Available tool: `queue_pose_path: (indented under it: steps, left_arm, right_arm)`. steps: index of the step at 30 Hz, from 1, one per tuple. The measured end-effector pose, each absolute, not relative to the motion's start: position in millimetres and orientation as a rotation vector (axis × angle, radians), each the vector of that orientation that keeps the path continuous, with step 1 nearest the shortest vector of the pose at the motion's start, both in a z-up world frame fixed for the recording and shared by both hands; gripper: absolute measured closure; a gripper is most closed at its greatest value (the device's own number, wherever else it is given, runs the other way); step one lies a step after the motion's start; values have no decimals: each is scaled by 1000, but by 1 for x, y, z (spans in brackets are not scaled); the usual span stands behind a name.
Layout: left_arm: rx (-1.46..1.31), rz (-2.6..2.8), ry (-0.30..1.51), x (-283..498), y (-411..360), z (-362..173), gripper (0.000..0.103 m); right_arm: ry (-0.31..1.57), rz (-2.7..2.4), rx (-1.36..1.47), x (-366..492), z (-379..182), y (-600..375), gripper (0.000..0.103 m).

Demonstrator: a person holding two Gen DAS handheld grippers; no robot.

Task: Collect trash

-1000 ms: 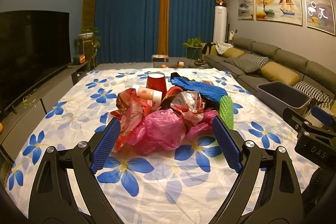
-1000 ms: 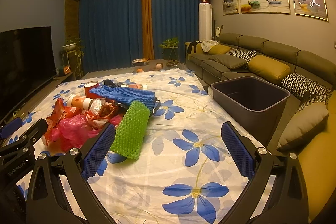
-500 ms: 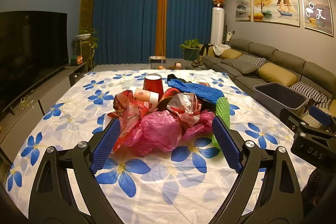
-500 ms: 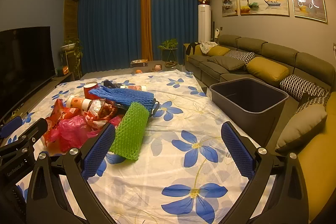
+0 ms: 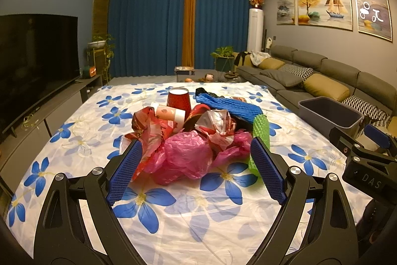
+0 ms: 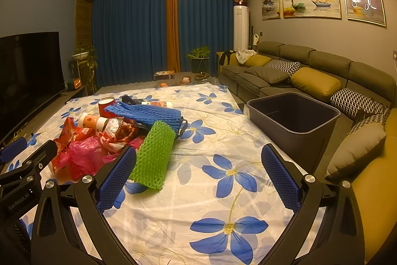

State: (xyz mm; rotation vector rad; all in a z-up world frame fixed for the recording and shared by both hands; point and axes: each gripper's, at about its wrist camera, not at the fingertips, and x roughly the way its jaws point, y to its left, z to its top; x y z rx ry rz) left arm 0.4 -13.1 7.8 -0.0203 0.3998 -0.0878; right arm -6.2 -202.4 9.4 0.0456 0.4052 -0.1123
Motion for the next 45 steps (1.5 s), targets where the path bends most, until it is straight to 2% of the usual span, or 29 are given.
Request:
queue_pose_path:
  steps: [41, 45]
  left_arm:
    - [-35, -157, 428, 7, -13, -1, 16]
    - [-46, -140, 439, 10, -8, -5, 16]
  right_arm:
    - [405, -106, 50, -5, 5, -203, 5]
    - [410, -89, 52, 3, 0, -199, 11]
